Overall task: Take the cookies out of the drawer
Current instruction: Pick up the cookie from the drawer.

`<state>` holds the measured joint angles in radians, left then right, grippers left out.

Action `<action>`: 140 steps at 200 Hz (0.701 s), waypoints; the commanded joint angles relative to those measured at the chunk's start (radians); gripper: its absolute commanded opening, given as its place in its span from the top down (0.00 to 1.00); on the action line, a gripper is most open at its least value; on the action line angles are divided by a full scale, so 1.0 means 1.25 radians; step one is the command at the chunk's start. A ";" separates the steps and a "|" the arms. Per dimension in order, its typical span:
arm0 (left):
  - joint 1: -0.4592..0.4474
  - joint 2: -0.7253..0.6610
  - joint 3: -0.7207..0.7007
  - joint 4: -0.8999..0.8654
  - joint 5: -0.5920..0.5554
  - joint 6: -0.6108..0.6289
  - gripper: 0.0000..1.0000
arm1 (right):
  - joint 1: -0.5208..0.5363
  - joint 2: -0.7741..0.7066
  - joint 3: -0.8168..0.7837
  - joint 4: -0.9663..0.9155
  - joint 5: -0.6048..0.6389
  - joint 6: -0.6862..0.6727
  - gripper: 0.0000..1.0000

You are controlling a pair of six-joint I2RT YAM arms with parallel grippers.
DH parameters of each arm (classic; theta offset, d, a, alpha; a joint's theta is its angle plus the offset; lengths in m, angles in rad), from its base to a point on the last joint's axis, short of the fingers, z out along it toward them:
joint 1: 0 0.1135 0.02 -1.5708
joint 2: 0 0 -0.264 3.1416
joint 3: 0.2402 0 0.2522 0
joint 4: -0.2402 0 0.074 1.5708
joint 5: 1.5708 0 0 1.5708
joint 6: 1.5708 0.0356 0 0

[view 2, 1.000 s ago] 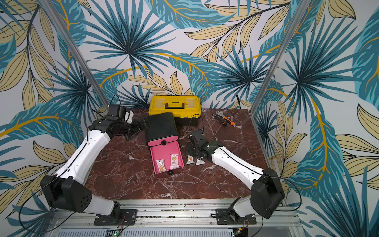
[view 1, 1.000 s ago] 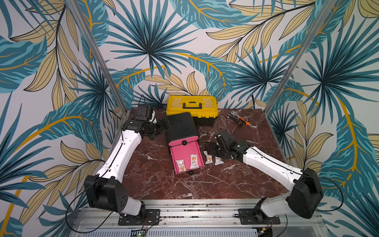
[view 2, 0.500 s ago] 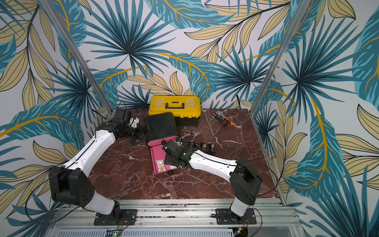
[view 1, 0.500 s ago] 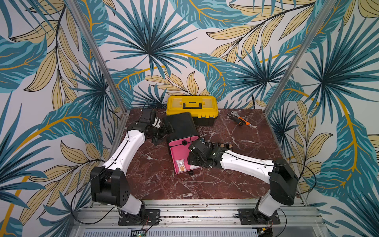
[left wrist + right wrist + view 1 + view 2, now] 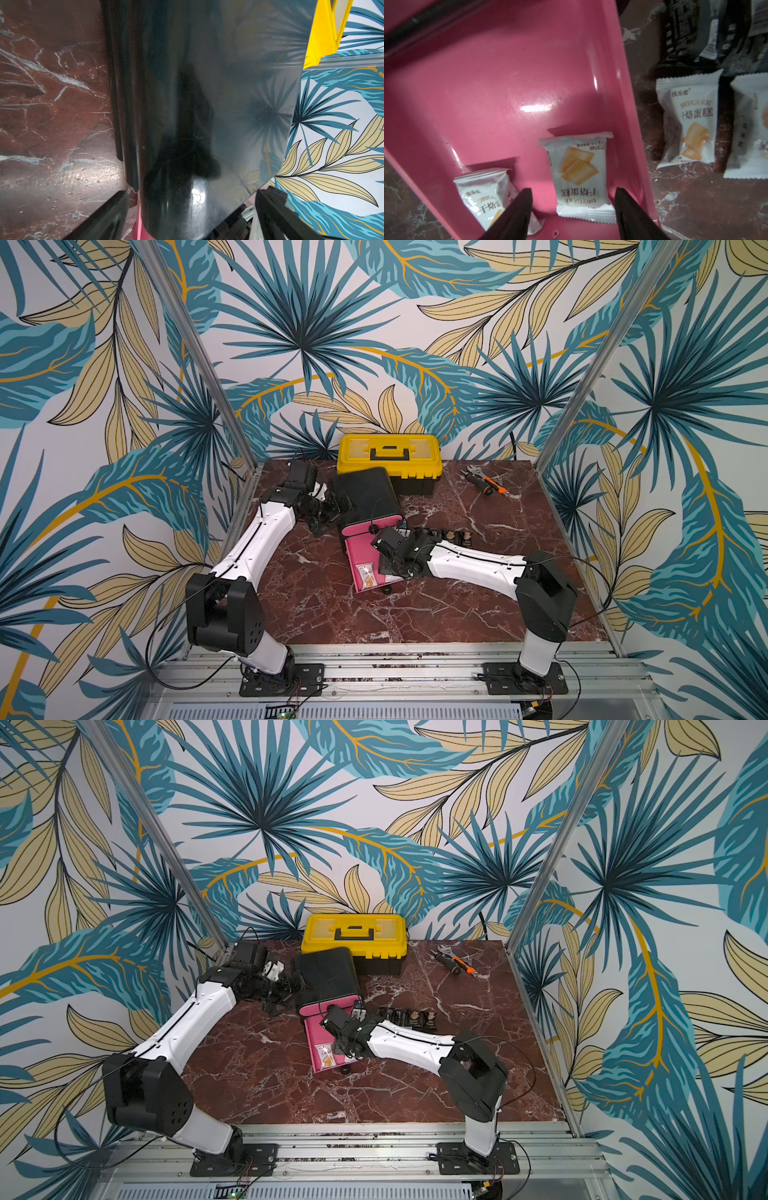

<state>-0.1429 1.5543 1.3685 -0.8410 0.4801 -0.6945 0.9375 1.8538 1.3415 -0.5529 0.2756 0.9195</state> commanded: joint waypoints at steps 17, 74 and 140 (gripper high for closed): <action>0.003 -0.006 0.024 -0.028 0.007 0.030 0.00 | 0.003 0.047 -0.003 0.032 -0.009 -0.026 0.33; 0.003 -0.004 0.037 -0.055 -0.003 0.048 0.00 | 0.002 0.068 -0.012 0.045 -0.006 -0.015 0.40; 0.003 -0.028 0.069 -0.059 -0.043 0.058 0.00 | 0.006 -0.009 -0.030 0.033 -0.011 -0.041 0.61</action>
<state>-0.1429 1.5539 1.3949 -0.9108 0.4507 -0.6422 0.9375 1.9011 1.3312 -0.5297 0.2783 0.8841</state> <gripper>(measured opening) 0.999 0.438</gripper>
